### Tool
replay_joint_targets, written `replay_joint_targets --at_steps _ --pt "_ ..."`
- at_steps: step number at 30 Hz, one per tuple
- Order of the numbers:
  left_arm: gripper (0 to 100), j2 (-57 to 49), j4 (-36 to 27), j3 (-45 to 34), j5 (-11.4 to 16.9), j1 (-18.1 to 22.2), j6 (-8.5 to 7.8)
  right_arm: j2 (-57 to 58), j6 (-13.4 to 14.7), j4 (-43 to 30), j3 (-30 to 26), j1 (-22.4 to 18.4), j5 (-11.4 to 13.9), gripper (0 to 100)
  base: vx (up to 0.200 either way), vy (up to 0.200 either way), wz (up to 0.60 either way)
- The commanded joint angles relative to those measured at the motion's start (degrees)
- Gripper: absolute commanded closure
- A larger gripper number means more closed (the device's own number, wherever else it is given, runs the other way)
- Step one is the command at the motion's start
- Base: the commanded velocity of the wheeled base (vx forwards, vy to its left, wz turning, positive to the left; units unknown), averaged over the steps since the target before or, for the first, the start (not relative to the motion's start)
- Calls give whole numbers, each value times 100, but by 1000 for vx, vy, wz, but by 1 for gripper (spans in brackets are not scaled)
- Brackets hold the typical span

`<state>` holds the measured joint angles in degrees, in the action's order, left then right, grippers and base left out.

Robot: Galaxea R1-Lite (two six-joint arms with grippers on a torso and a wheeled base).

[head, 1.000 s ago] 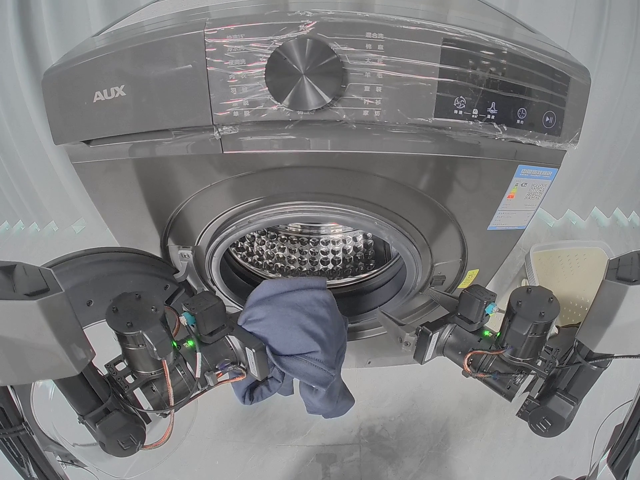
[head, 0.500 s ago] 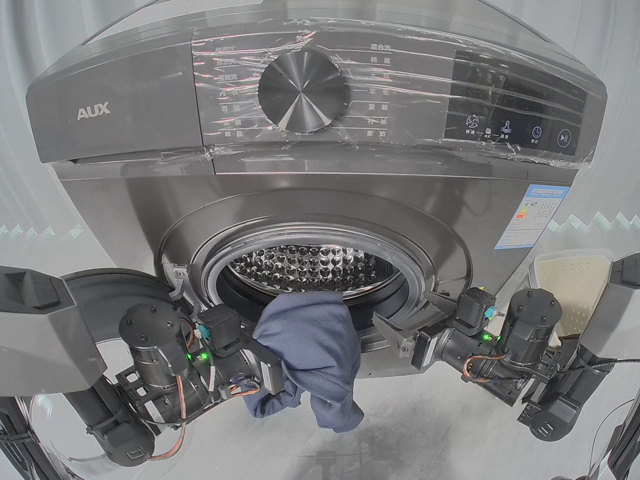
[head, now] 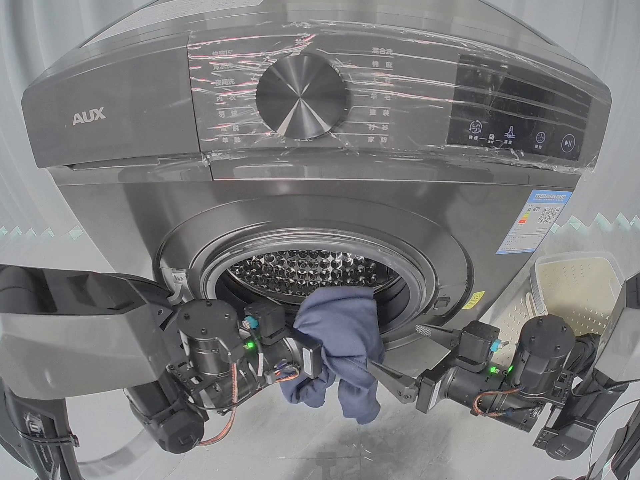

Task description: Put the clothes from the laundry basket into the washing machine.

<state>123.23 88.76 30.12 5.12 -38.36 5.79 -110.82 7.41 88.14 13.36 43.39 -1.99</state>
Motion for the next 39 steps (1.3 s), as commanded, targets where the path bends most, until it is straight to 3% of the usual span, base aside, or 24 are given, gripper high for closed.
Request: replay_joint_targets --at_steps 1,7,8,9,13,25,34,39 --pt "100 825 10 785 -204 31 106 158 -73 2 -220 170 23 0 0 0 0" --pt "100 1308 19 1874 -951 75 212 131 -82 2 -290 179 -3 0 0 0 0" --pt "100 1308 10 1892 -960 83 221 131 -82 2 -290 179 -3 0 0 0 0" --pt "100 1414 10 2182 -1092 83 300 140 -108 2 -334 170 -3 0 0 0 0" --pt "100 1678 19 2586 -1118 163 361 123 -108 2 -343 188 -3 0 0 0 0" --pt "100 2583 -140 4274 -1118 637 317 26 -108 2 -413 170 -39 0 0 0 0" --pt "100 2934 -887 5830 -1488 971 326 -53 -108 2 -422 205 -39 0 0 0 0" --pt "100 3040 -1212 6295 -1716 1024 326 -97 -108 2 -422 197 -39 0 0 0 0"
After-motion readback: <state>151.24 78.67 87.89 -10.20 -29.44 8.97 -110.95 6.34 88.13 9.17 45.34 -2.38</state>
